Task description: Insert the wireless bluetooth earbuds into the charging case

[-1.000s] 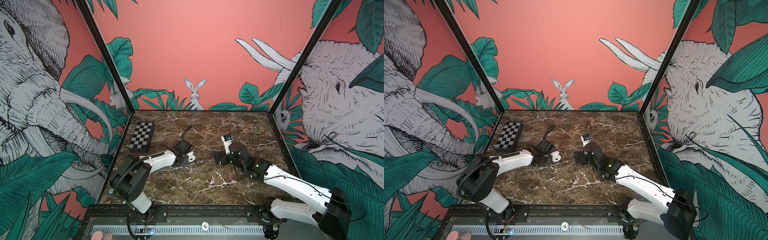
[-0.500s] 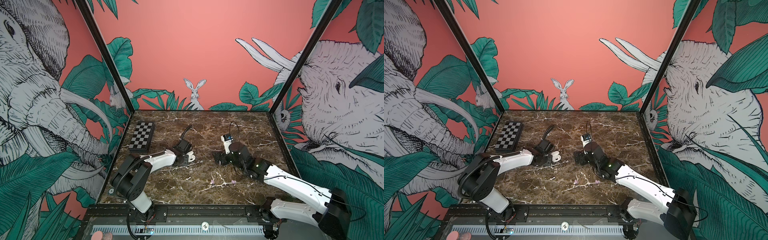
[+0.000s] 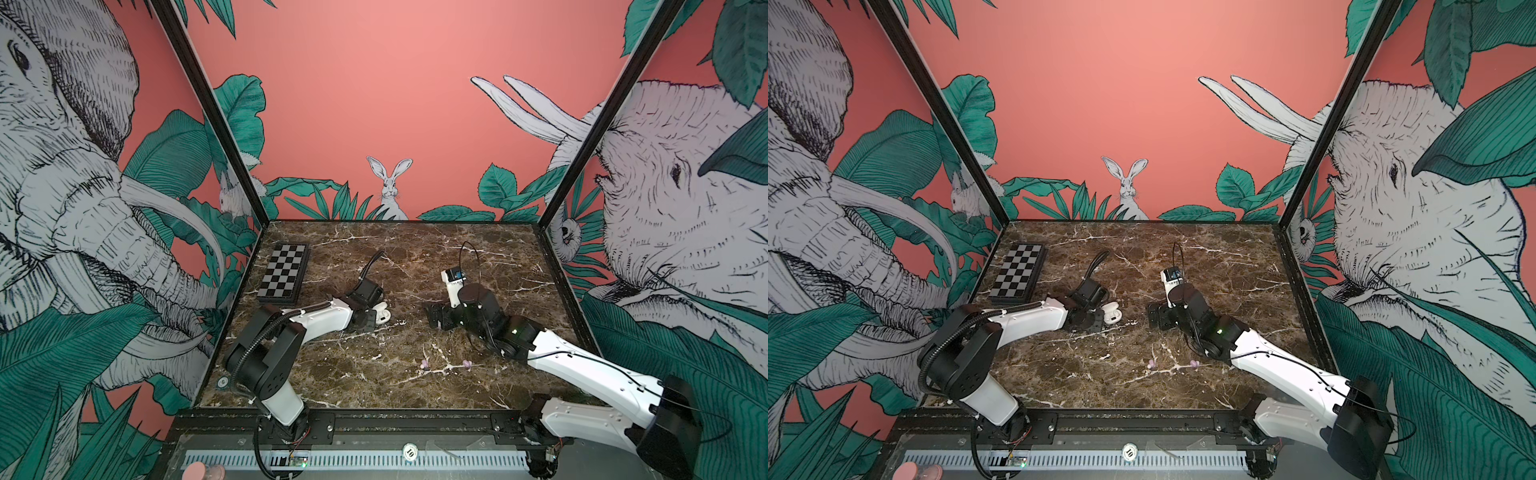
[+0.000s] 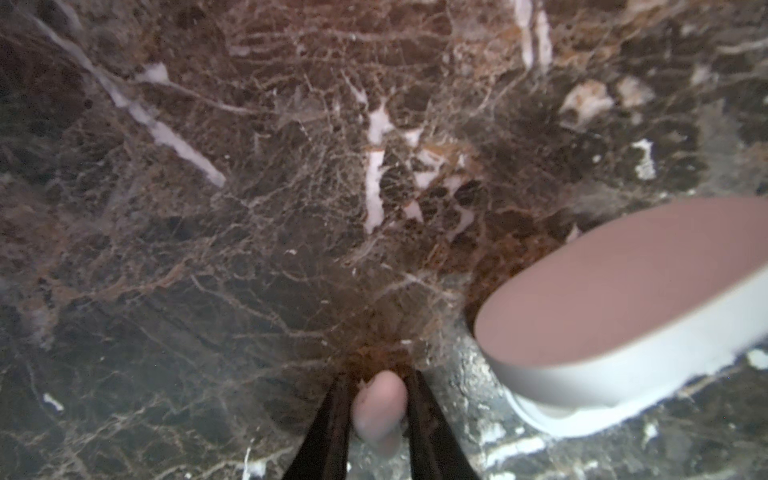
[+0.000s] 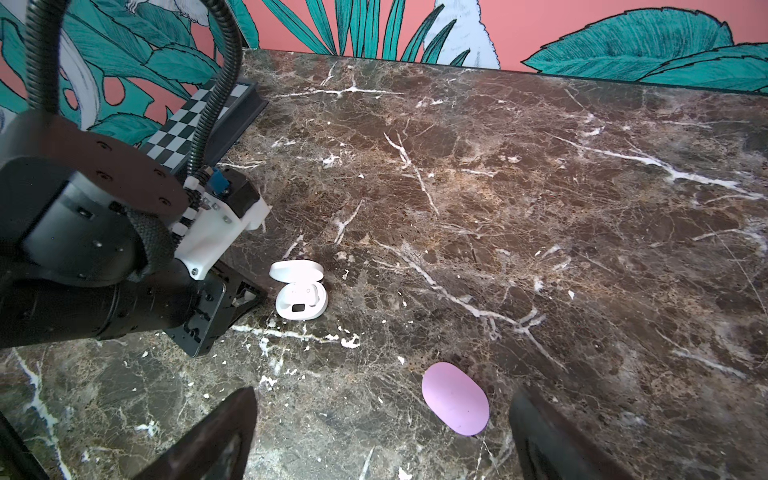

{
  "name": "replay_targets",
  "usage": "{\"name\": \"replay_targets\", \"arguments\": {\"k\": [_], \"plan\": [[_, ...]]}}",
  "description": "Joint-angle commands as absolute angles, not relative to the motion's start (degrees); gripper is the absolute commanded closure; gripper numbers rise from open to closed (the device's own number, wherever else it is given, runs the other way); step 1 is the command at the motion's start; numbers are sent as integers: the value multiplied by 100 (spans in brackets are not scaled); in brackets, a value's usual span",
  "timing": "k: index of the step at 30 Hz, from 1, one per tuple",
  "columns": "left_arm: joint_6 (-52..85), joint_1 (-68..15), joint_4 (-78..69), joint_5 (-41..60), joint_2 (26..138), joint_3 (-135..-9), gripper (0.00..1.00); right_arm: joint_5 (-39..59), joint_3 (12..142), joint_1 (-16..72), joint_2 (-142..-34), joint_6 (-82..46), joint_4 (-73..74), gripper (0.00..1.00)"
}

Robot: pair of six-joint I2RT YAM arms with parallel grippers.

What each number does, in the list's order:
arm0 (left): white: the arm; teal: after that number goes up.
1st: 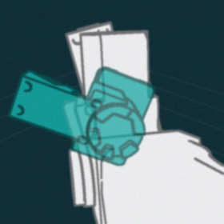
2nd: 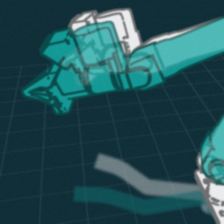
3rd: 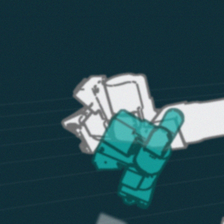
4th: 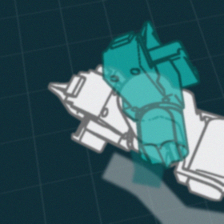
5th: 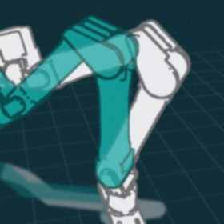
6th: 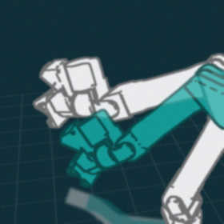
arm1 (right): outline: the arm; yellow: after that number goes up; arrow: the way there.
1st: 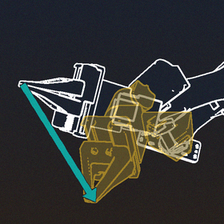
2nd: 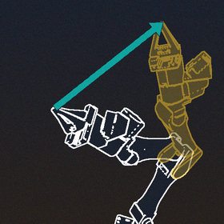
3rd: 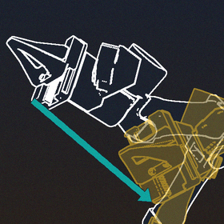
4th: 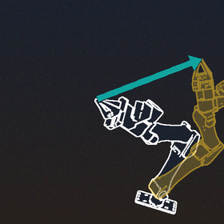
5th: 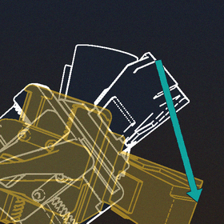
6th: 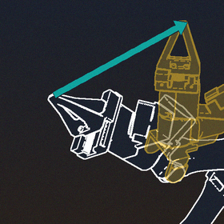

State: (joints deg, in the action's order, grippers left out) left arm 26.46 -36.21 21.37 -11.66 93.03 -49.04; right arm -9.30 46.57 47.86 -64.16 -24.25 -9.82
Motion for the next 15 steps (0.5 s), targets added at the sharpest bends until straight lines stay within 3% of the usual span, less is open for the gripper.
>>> {"name": "replay_targets", "arguments": {"k": [1,15], "plan": [[2856,-3595,2339,-1189,8944,-4786,75,-806,4625,4754,-6458,-2504,-747,6],[3818,-3699,2802,-654,7855,-3797,76,-191,4499,4756,-6542,-2571,-479,6]]}}
